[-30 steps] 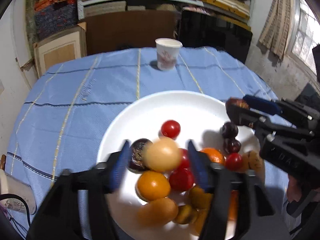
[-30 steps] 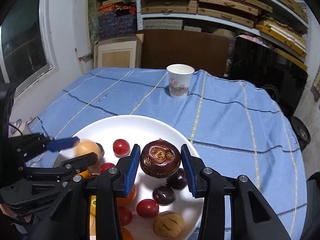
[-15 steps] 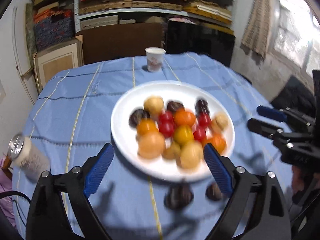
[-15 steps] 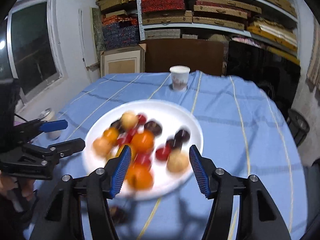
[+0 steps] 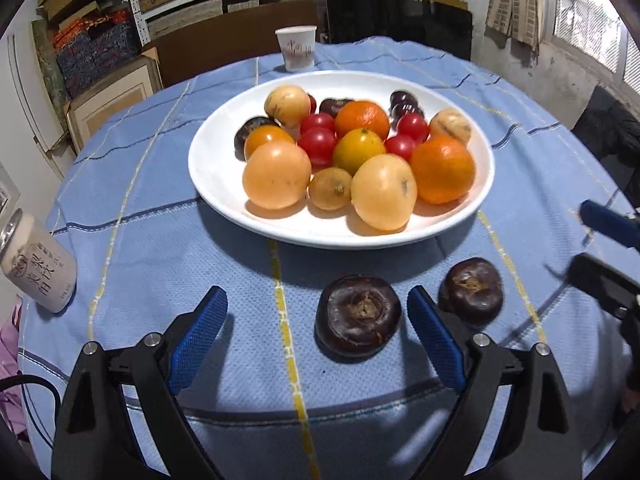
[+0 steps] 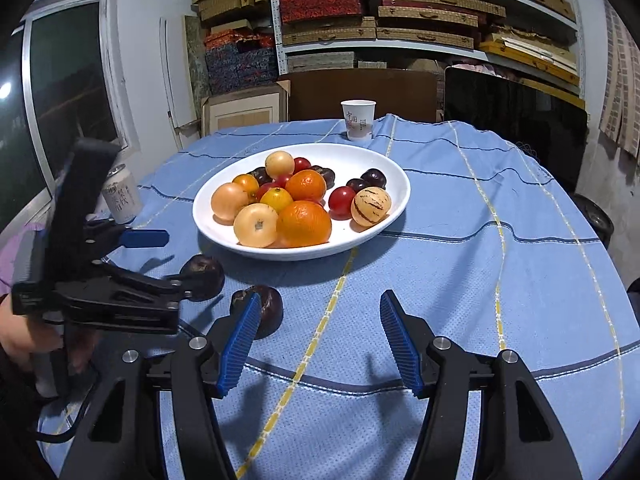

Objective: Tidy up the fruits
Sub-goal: 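Grasp a dark mangosteen with the left gripper while the right grasps another mangosteen, then lower both mangosteens onto the plate and open both grippers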

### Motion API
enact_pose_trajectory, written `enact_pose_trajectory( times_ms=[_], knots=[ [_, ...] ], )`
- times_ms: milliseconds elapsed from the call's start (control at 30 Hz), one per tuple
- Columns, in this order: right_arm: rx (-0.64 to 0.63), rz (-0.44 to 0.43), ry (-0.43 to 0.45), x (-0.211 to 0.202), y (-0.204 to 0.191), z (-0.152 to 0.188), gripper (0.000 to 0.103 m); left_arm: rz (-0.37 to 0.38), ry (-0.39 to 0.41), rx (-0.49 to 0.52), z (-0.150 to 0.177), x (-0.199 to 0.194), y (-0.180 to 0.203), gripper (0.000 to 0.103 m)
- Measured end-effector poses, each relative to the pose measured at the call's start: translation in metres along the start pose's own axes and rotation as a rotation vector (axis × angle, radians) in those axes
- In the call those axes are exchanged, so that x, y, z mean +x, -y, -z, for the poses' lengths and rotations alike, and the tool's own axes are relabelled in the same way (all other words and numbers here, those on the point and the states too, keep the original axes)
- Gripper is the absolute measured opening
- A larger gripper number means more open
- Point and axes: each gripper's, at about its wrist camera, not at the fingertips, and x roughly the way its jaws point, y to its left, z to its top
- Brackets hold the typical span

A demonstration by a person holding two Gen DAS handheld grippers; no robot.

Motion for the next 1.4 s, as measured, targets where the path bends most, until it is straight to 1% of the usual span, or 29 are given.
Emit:
enact_pose_trajectory(
  times_ms=[33, 67, 100, 133, 167, 233, 267, 433, 533, 700, 933, 1033, 1167, 1367, 1400],
  knots=[
    [-0.008, 0.000, 0.004, 0.000, -0.001, 0.000, 0.062, 0.000, -0.008, 0.002, 0.001, 0.003, 0.001, 0.079],
    [-0.016, 0.003, 0.004, 0.000, -0.003, 0.001, 0.063, -0.002, -0.020, 0.008, 0.003, 0.007, 0.003, 0.077],
    [-0.021, 0.006, 0.003, 0.000, -0.004, 0.002, 0.062, -0.005, -0.007, 0.008, 0.004, 0.006, 0.003, 0.077],
    [-0.023, 0.005, 0.001, 0.000, -0.004, 0.002, 0.062, -0.005, -0.004, 0.013, 0.005, 0.005, 0.004, 0.070],
    [-0.022, 0.006, -0.003, 0.001, -0.003, 0.002, 0.063, 0.008, 0.000, 0.017, 0.005, 0.004, 0.005, 0.057],
    [-0.014, 0.007, -0.009, 0.002, -0.002, 0.002, 0.063, 0.000, 0.011, 0.029, 0.006, 0.002, 0.008, 0.042],
    [-0.010, 0.009, -0.012, 0.002, -0.001, 0.002, 0.063, -0.011, 0.017, 0.033, 0.006, 0.001, 0.009, 0.042],
    [-0.003, 0.021, -0.030, 0.006, 0.001, 0.003, 0.063, 0.003, 0.025, -0.013, 0.006, -0.003, 0.001, 0.041],
    [-0.019, 0.034, -0.046, 0.009, -0.002, 0.003, 0.063, -0.007, 0.043, -0.023, 0.006, -0.007, -0.004, 0.041],
    [-0.042, 0.036, -0.069, 0.014, -0.010, 0.002, 0.063, 0.000, 0.071, -0.045, 0.004, -0.017, -0.010, 0.041],
    [-0.070, 0.014, -0.123, 0.027, -0.026, -0.002, 0.062, 0.019, 0.098, -0.076, 0.003, -0.027, -0.021, 0.041],
    [-0.080, 0.003, -0.146, 0.034, -0.031, -0.005, 0.062, 0.024, 0.130, -0.115, 0.002, -0.038, -0.033, 0.041],
    [-0.070, -0.021, -0.183, 0.046, -0.034, -0.010, 0.062, 0.029, 0.145, -0.158, 0.001, -0.042, -0.045, 0.041],
    [-0.060, -0.043, -0.228, 0.066, -0.041, -0.015, 0.062, 0.028, 0.145, -0.157, 0.001, -0.041, -0.044, 0.041],
    [-0.065, -0.044, -0.238, 0.070, -0.044, -0.014, 0.059, 0.028, 0.144, -0.157, 0.001, -0.040, -0.045, 0.041]
  ],
)
